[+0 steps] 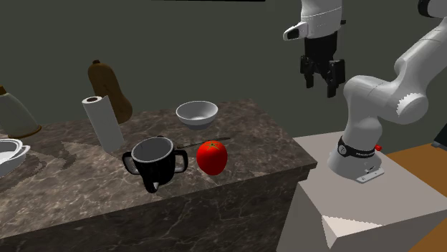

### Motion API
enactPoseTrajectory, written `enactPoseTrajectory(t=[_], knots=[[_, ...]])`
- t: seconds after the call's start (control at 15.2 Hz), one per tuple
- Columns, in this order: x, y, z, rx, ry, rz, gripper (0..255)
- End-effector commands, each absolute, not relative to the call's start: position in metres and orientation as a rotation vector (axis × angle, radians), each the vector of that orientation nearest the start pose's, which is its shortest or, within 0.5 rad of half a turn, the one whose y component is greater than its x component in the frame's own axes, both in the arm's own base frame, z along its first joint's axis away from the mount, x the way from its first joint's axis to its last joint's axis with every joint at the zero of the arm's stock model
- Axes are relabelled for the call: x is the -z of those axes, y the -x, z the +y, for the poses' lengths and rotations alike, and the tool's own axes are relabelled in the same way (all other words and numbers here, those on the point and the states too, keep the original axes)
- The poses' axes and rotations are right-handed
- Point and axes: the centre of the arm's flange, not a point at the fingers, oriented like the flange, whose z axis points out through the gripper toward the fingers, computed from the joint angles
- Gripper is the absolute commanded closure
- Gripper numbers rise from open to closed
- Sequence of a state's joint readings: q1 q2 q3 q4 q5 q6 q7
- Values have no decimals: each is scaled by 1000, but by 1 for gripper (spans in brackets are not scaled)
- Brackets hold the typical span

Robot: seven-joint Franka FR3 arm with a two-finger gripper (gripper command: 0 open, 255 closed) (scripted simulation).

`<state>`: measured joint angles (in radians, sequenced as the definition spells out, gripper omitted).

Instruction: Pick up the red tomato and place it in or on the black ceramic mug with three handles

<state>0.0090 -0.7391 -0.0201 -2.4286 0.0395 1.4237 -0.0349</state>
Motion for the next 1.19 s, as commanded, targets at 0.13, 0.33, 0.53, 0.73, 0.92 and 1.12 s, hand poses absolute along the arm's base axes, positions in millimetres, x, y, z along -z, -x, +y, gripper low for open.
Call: enactPoseTrajectory(t=[0.13,0.33,0.53,0.73,0.92,1.12], knots=[[-517,-306,6,-313,3074,5,0],[-496,-323,14,-170,3095,85,0],[-477,-342,20,-26,3107,166,0],[-459,-363,25,119,3110,246,0],[-443,-386,28,264,3104,326,0],[-429,-410,30,410,3090,406,0]])
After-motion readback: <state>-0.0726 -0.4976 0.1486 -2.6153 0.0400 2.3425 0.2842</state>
